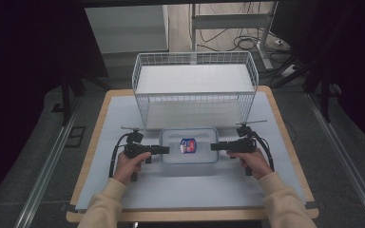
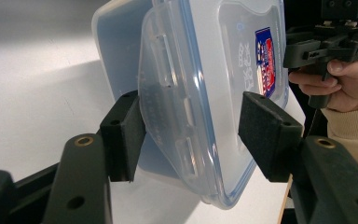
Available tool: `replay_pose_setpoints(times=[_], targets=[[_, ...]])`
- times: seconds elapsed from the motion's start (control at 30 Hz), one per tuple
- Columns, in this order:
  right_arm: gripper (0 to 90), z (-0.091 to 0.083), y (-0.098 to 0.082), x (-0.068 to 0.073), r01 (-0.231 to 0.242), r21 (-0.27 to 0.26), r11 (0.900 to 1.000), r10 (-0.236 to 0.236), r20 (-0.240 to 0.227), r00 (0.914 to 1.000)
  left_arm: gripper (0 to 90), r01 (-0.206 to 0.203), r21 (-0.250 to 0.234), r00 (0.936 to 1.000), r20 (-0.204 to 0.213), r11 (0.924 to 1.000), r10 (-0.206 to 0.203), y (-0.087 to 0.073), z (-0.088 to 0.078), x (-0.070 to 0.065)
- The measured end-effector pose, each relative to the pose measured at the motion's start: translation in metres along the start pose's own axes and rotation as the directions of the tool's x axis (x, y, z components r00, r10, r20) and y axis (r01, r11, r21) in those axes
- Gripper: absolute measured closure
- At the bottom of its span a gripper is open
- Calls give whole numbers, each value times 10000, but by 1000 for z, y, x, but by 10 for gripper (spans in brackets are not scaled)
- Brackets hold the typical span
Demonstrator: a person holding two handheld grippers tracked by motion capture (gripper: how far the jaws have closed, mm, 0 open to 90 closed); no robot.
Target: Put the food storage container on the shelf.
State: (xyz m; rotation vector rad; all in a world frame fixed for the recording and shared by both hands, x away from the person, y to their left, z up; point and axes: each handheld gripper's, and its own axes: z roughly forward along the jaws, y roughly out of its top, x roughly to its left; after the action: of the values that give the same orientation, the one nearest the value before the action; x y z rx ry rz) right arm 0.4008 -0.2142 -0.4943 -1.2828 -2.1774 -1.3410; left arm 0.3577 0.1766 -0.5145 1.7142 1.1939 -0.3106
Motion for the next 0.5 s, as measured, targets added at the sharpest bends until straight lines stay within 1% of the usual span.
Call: replay_pose_setpoints(times=[0.1, 0.13, 0.23, 0.3, 0.33, 0.5], targets=[[493, -1, -1, 1, 41, -51, 10000, -41, 0, 10000, 431, -22, -56, 10000, 9, 10000, 22, -1, -1, 0], [504, -2, -2, 1, -57, -98, 9999, 56, -74, 10000, 436, 23, -156, 10000, 71, 9999, -22, -3, -2, 0], [512, -3, -4, 0, -131, -186, 9997, 129, -153, 9998, 449, 106, -267, 9998, 141, 9996, -103, -5, -2, 0], [512, -3, -5, 2, -41, -204, 9998, 39, -111, 9999, 461, 127, -294, 9998, 172, 9995, -122, -6, -3, 0], [515, -4, -6, 4, -47, -213, 9998, 46, -35, 10000, 462, 2, -282, 9999, 110, 9996, 1, -6, -4, -2], [529, -5, -9, 5, -105, -300, 9995, 102, -90, 9999, 481, -93, -290, 9999, 136, 9995, 97, -8, -5, -3]])
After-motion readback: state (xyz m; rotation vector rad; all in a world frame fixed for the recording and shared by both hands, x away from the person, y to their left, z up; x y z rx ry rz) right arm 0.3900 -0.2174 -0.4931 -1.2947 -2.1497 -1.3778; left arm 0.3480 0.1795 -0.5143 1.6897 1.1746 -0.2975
